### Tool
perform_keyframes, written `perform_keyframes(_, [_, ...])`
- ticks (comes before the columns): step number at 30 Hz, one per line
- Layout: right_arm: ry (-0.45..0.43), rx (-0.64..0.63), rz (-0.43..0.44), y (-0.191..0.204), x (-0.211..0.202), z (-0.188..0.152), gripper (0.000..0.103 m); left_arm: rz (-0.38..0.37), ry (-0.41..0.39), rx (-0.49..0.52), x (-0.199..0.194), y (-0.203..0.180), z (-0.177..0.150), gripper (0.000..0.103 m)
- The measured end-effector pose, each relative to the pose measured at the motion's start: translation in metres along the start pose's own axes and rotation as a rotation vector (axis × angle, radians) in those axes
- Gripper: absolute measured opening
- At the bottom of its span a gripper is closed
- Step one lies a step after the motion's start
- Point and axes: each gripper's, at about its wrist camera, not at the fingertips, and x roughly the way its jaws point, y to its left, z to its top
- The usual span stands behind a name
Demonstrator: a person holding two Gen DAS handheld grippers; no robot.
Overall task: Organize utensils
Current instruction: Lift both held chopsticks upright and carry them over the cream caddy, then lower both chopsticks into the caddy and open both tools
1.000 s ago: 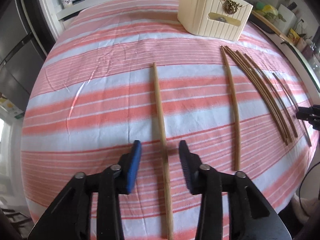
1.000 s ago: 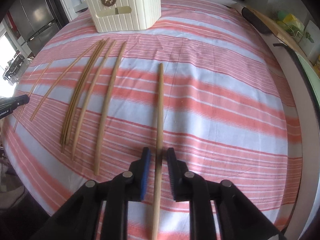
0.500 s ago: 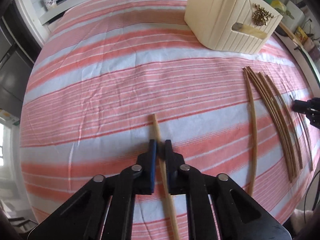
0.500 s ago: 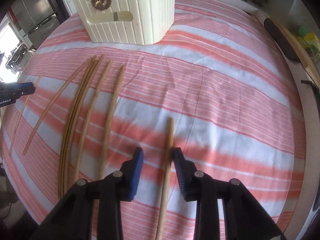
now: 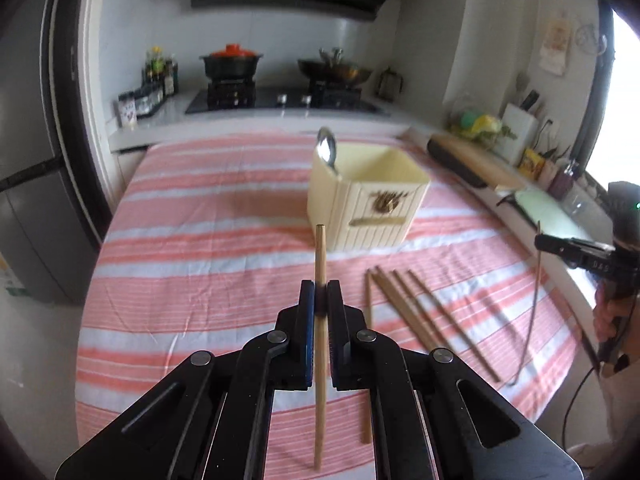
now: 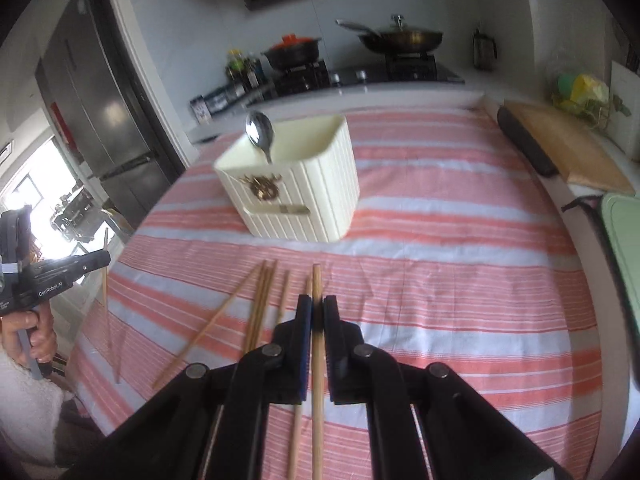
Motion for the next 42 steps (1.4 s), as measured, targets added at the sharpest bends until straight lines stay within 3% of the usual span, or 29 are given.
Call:
perform_keyframes(7, [-0.248, -0.112, -0.029, 0.043, -0.062, 0.006, 0.006, -0.06, -0.186, -0.009, -0.055, -0.02, 0.027, 0.004])
perform_keyframes(12, [-0.371, -0.152, -0.063, 0.059, -0.075, 0.038, 0.006, -0.047, -0.29, -0.005, -0.073, -0.022, 0.066, 0.004])
perform_keyframes(17, [-0.421, -0.169, -0.085, 0.063, -0.073, 0.093, 0.006, -0.041, -0.389, -0.036, -0.069, -0.018, 0.122, 0.004])
perform_keyframes(23, [-0.506, -0.179, -0.088, 0.065, -0.054, 0.16, 0.006, 0.001, -0.445, -0.067, -0.021, -0.021, 0.179, 0.004])
perform_keyframes(26, [-0.53, -0.165, -0.078, 0.063, -0.033, 0.178, 0.006, 0.036, -0.403, -0.056, 0.021, -0.025, 0.191, 0.004])
perform_keyframes(29, [-0.494, -0.153, -0.081, 0.058, 0.002, 0.189, 0.006, 0.035, -0.295, -0.062, 0.069, -0.025, 0.196, 0.004])
perform_keyframes(32, [-0.349, -0.141, -0.056, 0.053, 0.049, 0.2, 0.006, 0.019, -0.149, -0.058, 0.118, -0.023, 0.195, 0.004])
perform_keyframes(34, [-0.189, -0.111, -0.006, 0.047, 0.087, 0.207, 0.006, 0.009, -0.049, -0.054, 0.151, -0.022, 0.192, 0.004])
perform_keyframes(37, [-0.054, -0.09, 0.019, 0.043, 0.131, 0.212, 0.006, -0.009, 0.061, -0.064, 0.189, -0.02, 0.186, 0.004])
perform_keyframes(41, [0.024, -0.05, 0.047, 0.04, 0.168, 0.22, 0.007, -0.011, 0.135, -0.095, 0.215, -0.019, 0.178, 0.007])
perform_keyframes(42, [0.033, -0.03, 0.054, 0.037, 0.173, 0.221, 0.008, -0.013, 0.148, -0.111, 0.217, -0.017, 0.176, 0.015])
